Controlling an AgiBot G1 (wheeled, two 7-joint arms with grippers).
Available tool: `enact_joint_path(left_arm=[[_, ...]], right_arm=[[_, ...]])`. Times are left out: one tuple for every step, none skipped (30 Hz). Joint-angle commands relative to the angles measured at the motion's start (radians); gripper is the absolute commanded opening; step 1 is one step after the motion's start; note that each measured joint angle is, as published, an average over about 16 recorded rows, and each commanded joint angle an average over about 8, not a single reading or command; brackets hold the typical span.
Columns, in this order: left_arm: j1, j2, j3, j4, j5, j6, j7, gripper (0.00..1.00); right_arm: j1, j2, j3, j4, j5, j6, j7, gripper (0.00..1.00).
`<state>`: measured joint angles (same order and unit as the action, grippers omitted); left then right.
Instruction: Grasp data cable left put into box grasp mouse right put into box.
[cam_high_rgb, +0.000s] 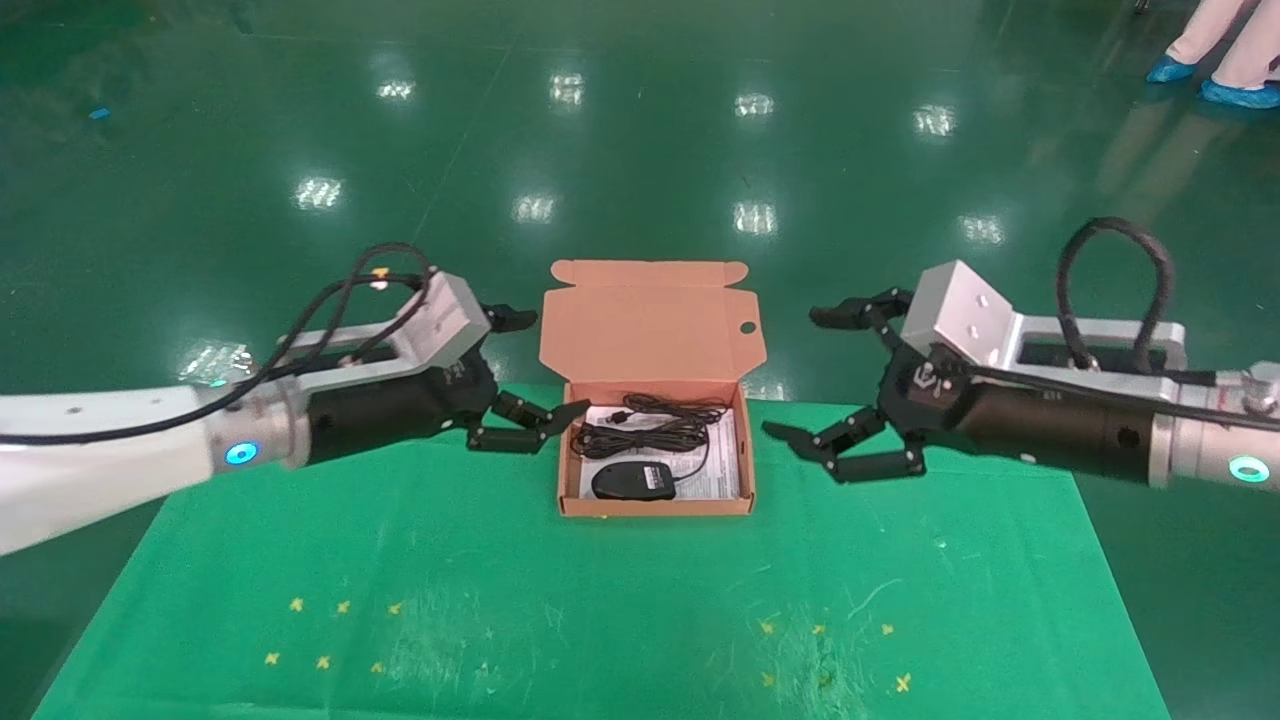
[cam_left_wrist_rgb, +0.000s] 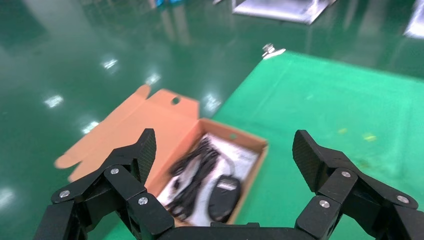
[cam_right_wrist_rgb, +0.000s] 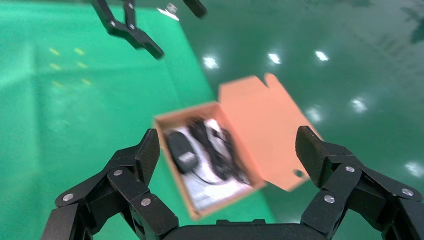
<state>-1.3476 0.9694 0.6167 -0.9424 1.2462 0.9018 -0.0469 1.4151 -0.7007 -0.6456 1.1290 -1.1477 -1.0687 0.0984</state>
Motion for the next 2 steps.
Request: enact_joint_path(left_arm=[[0.028,-0.037,-0.034,-0.035,-0.053,0.061,-0.014,1.0],[0.032,-0.042,-0.039,-0.04,-0.06,0.069,-0.016,1.0]], right_arm=[[-0.035,0.009,0.038,0.016,0.043,-0.044,0.009,1.0],[-0.04,0.011,0.043,0.018,0.049,-0.05,0.011,1.0]])
